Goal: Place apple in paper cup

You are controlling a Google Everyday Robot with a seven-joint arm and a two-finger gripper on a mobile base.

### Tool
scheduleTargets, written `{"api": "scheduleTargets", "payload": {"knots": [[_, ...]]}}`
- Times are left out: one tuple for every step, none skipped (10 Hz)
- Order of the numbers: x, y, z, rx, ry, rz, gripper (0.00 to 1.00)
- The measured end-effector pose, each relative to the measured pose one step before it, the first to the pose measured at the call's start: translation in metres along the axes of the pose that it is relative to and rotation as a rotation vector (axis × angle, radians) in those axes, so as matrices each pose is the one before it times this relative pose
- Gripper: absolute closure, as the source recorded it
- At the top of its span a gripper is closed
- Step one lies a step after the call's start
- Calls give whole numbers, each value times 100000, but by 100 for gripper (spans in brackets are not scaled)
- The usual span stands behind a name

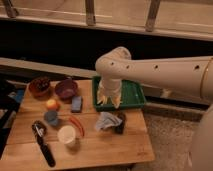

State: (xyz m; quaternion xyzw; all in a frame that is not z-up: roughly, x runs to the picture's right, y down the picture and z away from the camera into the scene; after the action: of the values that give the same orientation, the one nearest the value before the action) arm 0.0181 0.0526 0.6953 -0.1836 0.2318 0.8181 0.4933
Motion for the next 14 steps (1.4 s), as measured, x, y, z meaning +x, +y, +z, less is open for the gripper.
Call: {"api": "scheduleTargets", "payload": {"knots": [[-25,775,-22,31,-235,-1522,35],[92,1091,29,56,-91,-2169,35],[167,1010,69,-310,141,-1710,35],[278,1081,125,-318,392,-1744,35],[220,1138,162,-396,325,-1805,35],[202,740,112,-206,269,-1202,35],[189,713,167,-208,282,-1179,35],[443,1324,214,-722,504,-2036,35],[332,841,141,-508,370,-1270,35],[-32,-67,40,104,22,86,35],[-184,-282,-39,192,-289,361,35],[56,113,30,8,26,-262,35],[97,169,0,-102,84,-280,35],[-61,-117,-7,1,40,241,35]]}}
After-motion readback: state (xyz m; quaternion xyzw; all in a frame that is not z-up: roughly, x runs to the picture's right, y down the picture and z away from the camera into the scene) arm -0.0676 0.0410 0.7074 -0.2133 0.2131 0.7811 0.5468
